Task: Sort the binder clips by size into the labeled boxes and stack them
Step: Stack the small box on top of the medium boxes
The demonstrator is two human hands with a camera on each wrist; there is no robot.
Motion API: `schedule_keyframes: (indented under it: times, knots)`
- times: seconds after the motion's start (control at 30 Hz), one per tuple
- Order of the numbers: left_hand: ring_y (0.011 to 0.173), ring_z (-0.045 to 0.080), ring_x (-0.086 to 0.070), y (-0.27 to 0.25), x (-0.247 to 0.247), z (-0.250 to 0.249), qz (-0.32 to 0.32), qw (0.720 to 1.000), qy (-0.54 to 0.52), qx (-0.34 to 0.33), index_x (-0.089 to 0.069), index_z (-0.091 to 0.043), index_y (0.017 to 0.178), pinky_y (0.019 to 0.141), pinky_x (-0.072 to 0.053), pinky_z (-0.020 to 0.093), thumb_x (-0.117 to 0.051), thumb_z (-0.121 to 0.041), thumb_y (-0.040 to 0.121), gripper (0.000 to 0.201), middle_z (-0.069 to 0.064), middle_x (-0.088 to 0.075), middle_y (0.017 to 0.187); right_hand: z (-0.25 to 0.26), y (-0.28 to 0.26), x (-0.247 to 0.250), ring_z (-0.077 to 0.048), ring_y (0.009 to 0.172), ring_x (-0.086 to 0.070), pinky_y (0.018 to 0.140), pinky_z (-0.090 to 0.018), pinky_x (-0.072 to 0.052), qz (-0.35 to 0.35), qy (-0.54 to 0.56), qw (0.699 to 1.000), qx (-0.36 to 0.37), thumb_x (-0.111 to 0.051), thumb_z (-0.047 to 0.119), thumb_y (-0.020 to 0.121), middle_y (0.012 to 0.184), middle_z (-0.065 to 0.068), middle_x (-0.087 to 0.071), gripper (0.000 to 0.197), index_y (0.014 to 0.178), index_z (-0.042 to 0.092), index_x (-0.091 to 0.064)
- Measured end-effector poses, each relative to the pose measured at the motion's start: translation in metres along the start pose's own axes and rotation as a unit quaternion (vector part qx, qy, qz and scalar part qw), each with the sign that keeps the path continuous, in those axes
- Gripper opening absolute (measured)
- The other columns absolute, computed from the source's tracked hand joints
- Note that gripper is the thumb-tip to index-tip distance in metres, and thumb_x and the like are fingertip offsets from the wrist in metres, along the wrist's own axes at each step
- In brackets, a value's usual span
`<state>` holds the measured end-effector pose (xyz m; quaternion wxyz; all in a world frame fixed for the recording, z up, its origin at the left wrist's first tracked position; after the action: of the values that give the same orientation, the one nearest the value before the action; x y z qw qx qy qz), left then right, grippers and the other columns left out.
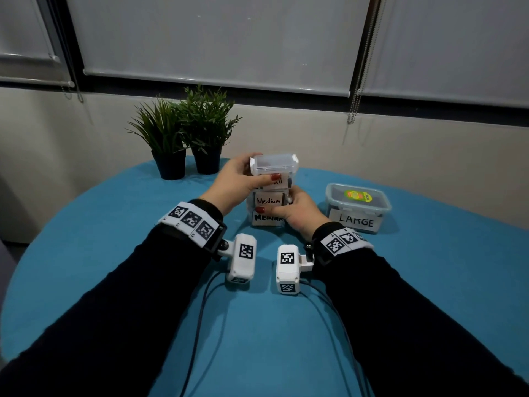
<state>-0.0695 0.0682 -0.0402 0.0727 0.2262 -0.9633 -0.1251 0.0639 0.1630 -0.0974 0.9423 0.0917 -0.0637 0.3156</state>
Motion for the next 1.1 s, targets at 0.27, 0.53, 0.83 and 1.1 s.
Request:
schedule_keyframes:
  times: [0.27, 0.53, 0.83, 1.1]
  knots:
    - [0.115, 0.015, -0.064, 0.0, 0.01, -0.003, 0.008, 1.0, 0.022, -0.008, -0.038, -0.009, 0.153, 0.092, -0.055, 0.022, -0.077, -0.007, 0.084, 0.079, 0.006, -0.066, 0.128, -0.003, 0.003, -0.002, -0.027, 0.104, -0.072, 0.093, -0.05, -0.058, 0.009, -0.003, 1.0, -0.003, -0.089, 0.008, 0.068, 0.112, -0.008, -0.074, 0.061, 0.121, 0.015, -0.059]
    - [0.128, 0.016, -0.056, 0.003, 0.014, 0.006, 0.03, 0.998, 0.053, -0.014, -0.033, -0.015, 0.156, 0.11, -0.046, 0.039, -0.084, -0.014, 0.078, 0.093, 0.003, -0.059, 0.14, 0.002, -0.002, -0.001, -0.025, 0.103, -0.071, 0.092, -0.047, -0.058, 0.011, 0.005, 1.0, 0.001, -0.087, 0.006, 0.073, 0.112, -0.008, -0.073, 0.058, 0.122, 0.013, -0.058]
    - [0.114, 0.016, -0.064, -0.005, 0.012, 0.008, 0.049, 0.991, 0.085, -0.09, -0.042, -0.039, 0.145, 0.093, -0.058, 0.037, -0.08, -0.011, 0.083, 0.079, 0.005, -0.065, 0.12, 0.007, -0.007, 0.018, -0.029, 0.101, -0.072, 0.091, -0.047, -0.057, 0.016, 0.017, 0.998, -0.062, -0.098, 0.024, 0.039, 0.107, -0.011, -0.075, 0.098, 0.127, 0.014, -0.057]
    - [0.108, 0.013, -0.065, -0.004, 0.01, 0.007, 0.047, 0.991, 0.096, -0.083, -0.058, -0.022, 0.124, 0.088, -0.06, 0.035, -0.081, -0.013, 0.082, 0.05, 0.002, -0.066, 0.116, 0.019, -0.015, 0.032, -0.023, 0.085, -0.067, 0.08, -0.04, -0.057, -0.019, 0.026, 0.998, -0.06, -0.089, -0.004, 0.062, 0.089, -0.004, -0.069, 0.044, 0.093, 0.012, -0.063]
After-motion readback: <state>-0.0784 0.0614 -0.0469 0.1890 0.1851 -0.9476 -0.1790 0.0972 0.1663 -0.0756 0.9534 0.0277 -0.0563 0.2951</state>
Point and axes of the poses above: each hand's wrist, its own y-axis towards the middle knuckle, its own x-axis out of the back of the hand, z = x × y, the point moved 1 cm from there along y, towards the middle knuckle
